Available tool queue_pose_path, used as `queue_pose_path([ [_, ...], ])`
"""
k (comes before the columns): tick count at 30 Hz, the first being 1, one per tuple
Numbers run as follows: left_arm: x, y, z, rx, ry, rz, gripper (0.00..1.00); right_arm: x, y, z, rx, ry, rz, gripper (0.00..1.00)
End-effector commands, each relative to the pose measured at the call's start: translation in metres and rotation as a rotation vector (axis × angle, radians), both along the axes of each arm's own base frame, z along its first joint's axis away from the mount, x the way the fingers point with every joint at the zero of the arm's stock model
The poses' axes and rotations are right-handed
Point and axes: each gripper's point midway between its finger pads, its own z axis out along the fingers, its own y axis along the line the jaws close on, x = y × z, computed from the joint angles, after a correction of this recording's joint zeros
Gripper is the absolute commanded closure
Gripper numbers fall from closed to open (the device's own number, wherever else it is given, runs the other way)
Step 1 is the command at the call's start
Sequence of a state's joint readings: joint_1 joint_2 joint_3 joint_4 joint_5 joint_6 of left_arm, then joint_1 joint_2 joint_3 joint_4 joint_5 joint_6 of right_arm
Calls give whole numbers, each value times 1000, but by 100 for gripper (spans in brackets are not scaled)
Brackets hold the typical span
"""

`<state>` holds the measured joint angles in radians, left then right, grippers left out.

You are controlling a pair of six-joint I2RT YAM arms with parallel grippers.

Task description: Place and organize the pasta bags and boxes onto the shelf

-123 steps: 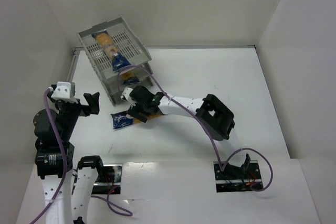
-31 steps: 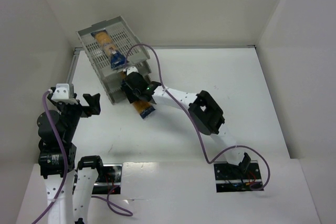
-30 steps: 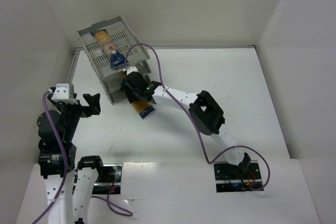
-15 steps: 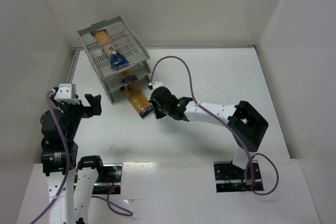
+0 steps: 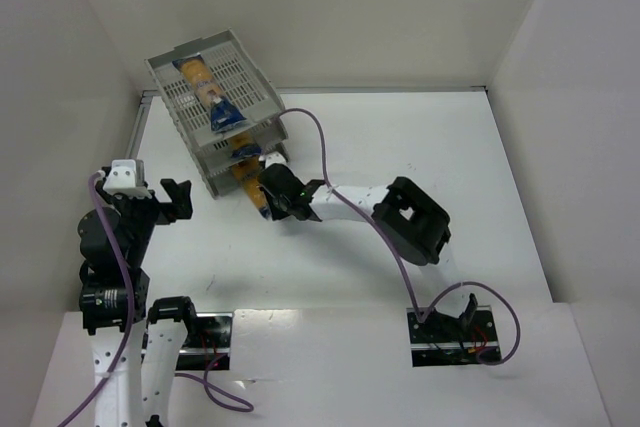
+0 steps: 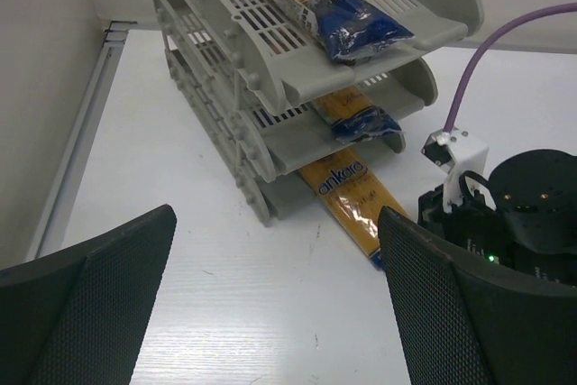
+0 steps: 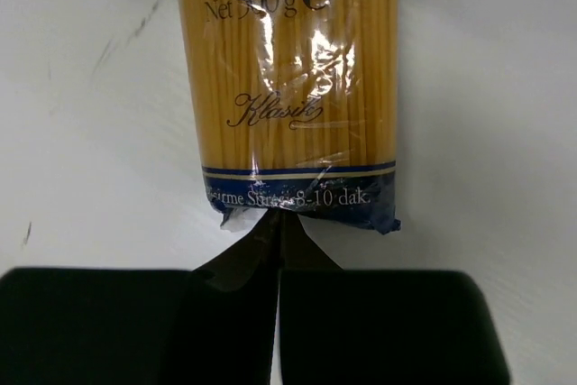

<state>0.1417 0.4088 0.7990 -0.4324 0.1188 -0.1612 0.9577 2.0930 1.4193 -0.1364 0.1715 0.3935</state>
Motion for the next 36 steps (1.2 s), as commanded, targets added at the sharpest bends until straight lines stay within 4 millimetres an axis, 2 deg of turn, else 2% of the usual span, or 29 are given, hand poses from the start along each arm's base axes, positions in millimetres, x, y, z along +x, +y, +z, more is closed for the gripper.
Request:
queue_pose_path([
  [1, 3, 7, 9, 10, -43, 32, 0, 39, 19, 24, 51, -134, -121, 100],
  [2, 4, 7, 5, 18, -34, 31, 0, 52, 25, 25, 54, -137, -156, 100],
  [4, 6, 9, 5, 19, -35, 40, 0, 66, 28, 22, 41, -134, -195, 100],
  [5, 6, 9, 5, 19, -35, 40, 0, 75, 41, 36, 79, -146, -205, 100],
  [6, 6, 12, 5, 29, -35, 52, 0, 78, 42, 24, 55, -143, -214, 100],
  [8, 9, 12, -1, 27, -16, 52, 0, 90, 50, 38, 86, -178, -244, 100],
  [9, 9, 14, -1, 37, -16, 61, 0, 94, 52, 35, 92, -181, -270, 100],
  [12, 11, 16, 0, 38, -16, 71, 0, 113, 45, 51, 113, -225, -376, 99],
  [15, 13, 19, -3, 47, -4, 79, 0, 121, 34, 47, 112, -223, -453, 96],
  [18, 15, 19, -3, 47, -4, 79, 0, 118, 50, 51, 154, -208, -377, 92],
  [20, 17, 19, -2, 36, -8, 80, 0, 114, 52, 45, 144, -198, -334, 92],
  [21, 17, 19, -2, 36, -8, 80, 0, 111, 53, 49, 146, -194, -311, 92],
  [25, 18, 17, -2, 35, -8, 71, 0, 99, 37, 82, 183, -263, -266, 92],
  [26, 16, 17, 0, 27, -17, 72, 0, 82, 27, 64, 156, -246, -240, 92],
  [27, 17, 15, -4, 25, -7, 61, 0, 81, 29, 100, 252, -293, -237, 92],
  [28, 17, 15, -4, 25, -7, 61, 0, 73, 29, 104, 280, -283, -207, 92],
  [29, 17, 17, -4, 14, -7, 71, 0, 63, 22, 92, 269, -262, -189, 92],
  [30, 17, 15, -4, 13, -7, 61, 0, 58, 21, 114, 317, -277, -174, 92],
  [33, 17, 15, -4, 13, -7, 60, 0, 35, 12, 113, 318, -244, -95, 78],
  [34, 15, 15, -2, 14, -17, 61, 0, 29, 8, 131, 351, -253, -79, 54],
  [35, 15, 17, -2, 16, -16, 74, 0, 18, 2, 124, 329, -234, -45, 40],
  [36, 15, 17, -2, 16, -16, 74, 0, 14, -4, 127, 316, -237, -38, 30],
])
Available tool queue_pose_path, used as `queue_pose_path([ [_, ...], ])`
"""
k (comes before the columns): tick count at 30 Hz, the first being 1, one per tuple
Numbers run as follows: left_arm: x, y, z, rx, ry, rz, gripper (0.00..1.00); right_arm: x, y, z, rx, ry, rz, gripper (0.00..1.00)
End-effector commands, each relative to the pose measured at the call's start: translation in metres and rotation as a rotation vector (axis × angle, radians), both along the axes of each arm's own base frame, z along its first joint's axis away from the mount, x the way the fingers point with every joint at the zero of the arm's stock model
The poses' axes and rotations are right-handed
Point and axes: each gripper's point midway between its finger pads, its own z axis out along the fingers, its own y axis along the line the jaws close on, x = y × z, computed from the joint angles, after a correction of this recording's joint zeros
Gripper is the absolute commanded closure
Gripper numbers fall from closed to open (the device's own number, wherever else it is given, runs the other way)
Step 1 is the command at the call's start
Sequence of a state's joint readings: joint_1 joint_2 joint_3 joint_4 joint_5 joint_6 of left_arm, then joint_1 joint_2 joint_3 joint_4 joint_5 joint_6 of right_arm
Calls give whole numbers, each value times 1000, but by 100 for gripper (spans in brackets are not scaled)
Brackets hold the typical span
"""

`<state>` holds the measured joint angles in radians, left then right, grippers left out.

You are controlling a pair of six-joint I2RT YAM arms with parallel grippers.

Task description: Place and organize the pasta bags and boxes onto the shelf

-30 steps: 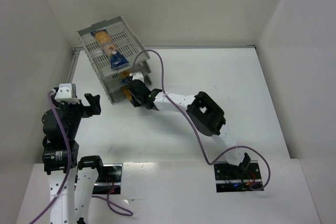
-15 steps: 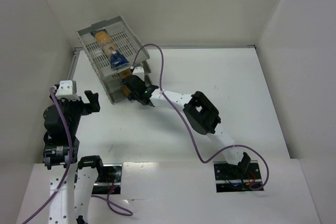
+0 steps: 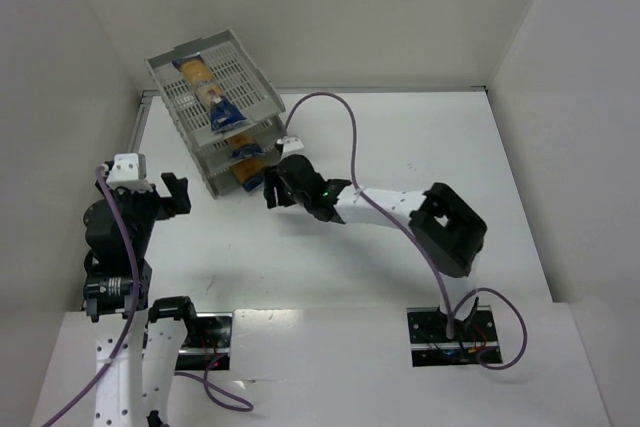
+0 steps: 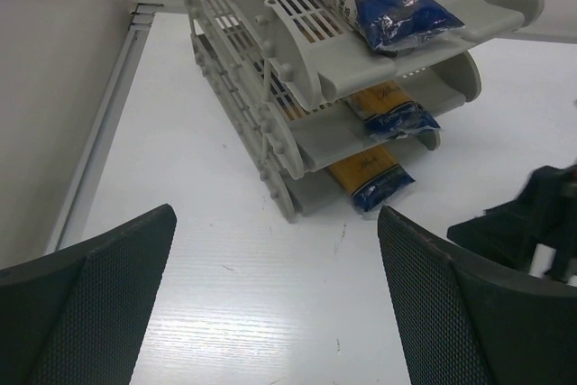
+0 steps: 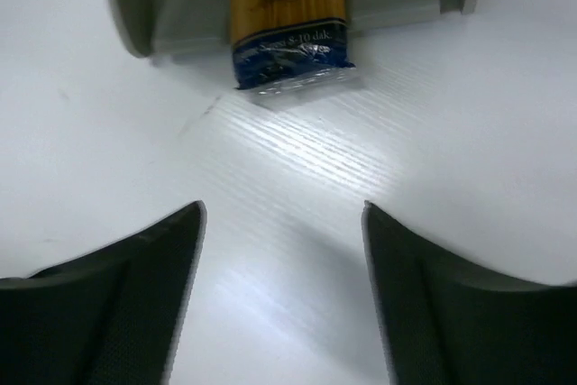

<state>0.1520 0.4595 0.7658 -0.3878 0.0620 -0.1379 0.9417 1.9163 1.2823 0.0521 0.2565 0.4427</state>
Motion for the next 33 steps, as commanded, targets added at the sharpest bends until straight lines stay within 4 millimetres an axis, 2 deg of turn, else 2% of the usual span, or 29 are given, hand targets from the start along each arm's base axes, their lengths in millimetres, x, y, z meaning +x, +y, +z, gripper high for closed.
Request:
queue_pose_path([
  [1, -1, 4, 15, -3, -66, 26, 0, -12, -8, 64, 93, -83, 63, 23],
  [2, -3, 9, 17, 1, -75, 58, 0, -10, -27, 59, 45, -82, -8, 2],
  [3, -4, 14, 17, -9, -76, 87, 0, -14, -39, 56, 22, -62, -44, 0],
  [4, -7, 20, 19, -32, -90, 134, 0, -18, -63, 58, 5, -14, -98, 0],
  [5, -12, 35, 22, -39, -106, 227, 0, -21, -82, 49, -16, 29, -136, 0],
  [7, -19, 53, 18, -65, -114, 345, 0, -20, -117, 45, 33, 146, -178, 0],
  [8, -21, 63, 14, -69, -108, 406, 0, -32, -138, 43, 50, 205, -175, 0],
  [9, -32, 83, 14, -55, -113, 532, 0, -30, -158, 44, 103, 274, -182, 0],
  [12, -51, 113, 28, -7, -166, 731, 0, -49, -204, 48, 140, 345, -268, 0],
  [13, -55, 118, 44, 13, -224, 758, 0, -49, -223, 48, 156, 357, -319, 0],
  [14, -59, 123, 48, 89, -216, 780, 0, -53, -230, 54, 177, 357, -334, 0],
  [15, -65, 126, 59, 134, -242, 792, 0, -58, -235, 73, 223, 316, -327, 0],
  [17, -65, 129, 67, 249, -294, 789, 0, -65, -239, 90, 290, 302, -295, 0],
  [18, -77, 130, 81, 375, -334, 797, 0, -71, -239, 99, 309, 286, -277, 0],
  [20, -74, 128, 64, 492, -288, 760, 0, -75, -242, 101, 300, 297, -276, 0],
  [21, -75, 129, 42, 543, -226, 750, 0, -78, -244, 98, 283, 308, -273, 0],
  [25, -82, 135, -7, 593, -89, 761, 0, -90, -253, 85, 231, 356, -299, 0],
  [28, -89, 134, -17, 608, -58, 754, 0, -93, -253, 84, 235, 360, -292, 0],
  [33, -90, 132, -15, 599, -69, 747, 0, -95, -254, 88, 251, 332, -286, 0],
])
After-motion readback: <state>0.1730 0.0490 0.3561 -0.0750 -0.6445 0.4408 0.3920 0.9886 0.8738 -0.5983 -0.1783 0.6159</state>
